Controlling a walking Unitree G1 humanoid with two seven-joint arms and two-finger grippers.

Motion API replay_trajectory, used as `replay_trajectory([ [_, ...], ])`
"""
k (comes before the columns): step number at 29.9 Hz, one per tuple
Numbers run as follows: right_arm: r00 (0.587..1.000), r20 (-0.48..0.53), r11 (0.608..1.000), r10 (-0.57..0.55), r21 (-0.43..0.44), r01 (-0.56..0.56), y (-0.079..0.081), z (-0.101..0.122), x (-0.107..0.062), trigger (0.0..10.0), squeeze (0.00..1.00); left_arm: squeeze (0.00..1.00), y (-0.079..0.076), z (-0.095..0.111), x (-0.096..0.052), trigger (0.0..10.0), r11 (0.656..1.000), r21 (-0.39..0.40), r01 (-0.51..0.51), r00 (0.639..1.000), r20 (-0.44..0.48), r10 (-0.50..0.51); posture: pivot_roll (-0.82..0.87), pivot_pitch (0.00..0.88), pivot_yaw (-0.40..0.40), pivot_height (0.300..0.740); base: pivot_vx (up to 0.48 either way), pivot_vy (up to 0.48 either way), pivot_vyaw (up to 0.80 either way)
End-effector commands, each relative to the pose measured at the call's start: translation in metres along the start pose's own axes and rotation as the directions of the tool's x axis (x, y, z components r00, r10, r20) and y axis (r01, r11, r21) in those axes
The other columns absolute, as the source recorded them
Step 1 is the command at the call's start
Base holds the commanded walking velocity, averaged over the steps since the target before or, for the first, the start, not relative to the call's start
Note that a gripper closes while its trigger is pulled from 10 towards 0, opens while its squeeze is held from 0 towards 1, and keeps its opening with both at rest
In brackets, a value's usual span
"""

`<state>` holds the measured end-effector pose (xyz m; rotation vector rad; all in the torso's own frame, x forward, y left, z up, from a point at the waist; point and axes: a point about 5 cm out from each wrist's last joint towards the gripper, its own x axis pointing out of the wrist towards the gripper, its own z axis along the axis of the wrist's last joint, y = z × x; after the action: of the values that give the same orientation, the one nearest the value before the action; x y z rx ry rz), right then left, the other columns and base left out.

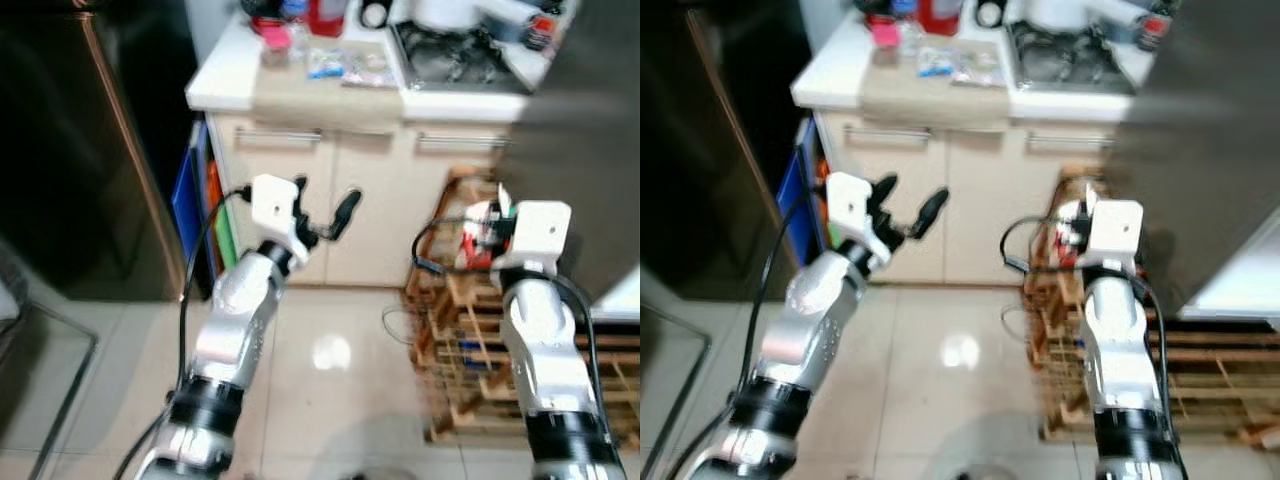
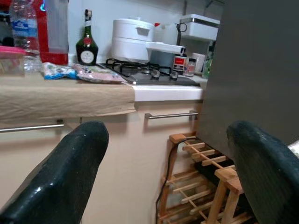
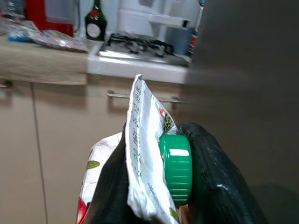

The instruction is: Restocking fridge

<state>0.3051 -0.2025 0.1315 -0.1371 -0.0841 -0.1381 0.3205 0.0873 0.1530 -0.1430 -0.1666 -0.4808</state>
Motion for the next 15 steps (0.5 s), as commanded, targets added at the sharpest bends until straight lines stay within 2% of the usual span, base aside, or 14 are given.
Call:
replay_trajectory([
  [1,1.0,0.007,1.0,-0.01,-0.009,0.01,-0.0058,0.0019,-0.002,10.0,0.0,0.0,-0.0075,0.0006,0.0024,10.0,1.0,-0.002,0.021,1.0,0.004,-0.021,-0.19,0.0,0.012,0.732,0.0,-0.341,-0.75],
  [3,1.0,0.001,1.0,-0.001,-0.01,0.001,-0.005,0.0014,-0.002,10.0,0.0,0.0,-0.0102,0.0004,0.0021,10.0,0.999,-0.025,0.034,0.999,0.007,-0.034,-0.19,0.0,0.012,0.732,0.0,-0.411,-0.75],
  [8,1.0,0.015,1.0,0.0,-0.012,0.0,-0.0059,0.0039,-0.0025,10.0,0.0,0.0,-0.0171,0.0012,0.0023,10.0,0.998,-0.022,0.054,0.998,0.016,-0.054,-0.19,0.0,0.01,0.732,0.0,-0.48,-0.71],
  [15,1.0,0.027,1.0,0.006,-0.022,-0.006,-0.0051,0.0074,-0.0011,10.0,0.0,0.0,-0.0161,0.0034,0.0052,10.0,1.0,-0.01,0.025,0.999,0.023,-0.025,-0.19,0.0,0.013,0.732,0.0,-0.474,0.0],
])
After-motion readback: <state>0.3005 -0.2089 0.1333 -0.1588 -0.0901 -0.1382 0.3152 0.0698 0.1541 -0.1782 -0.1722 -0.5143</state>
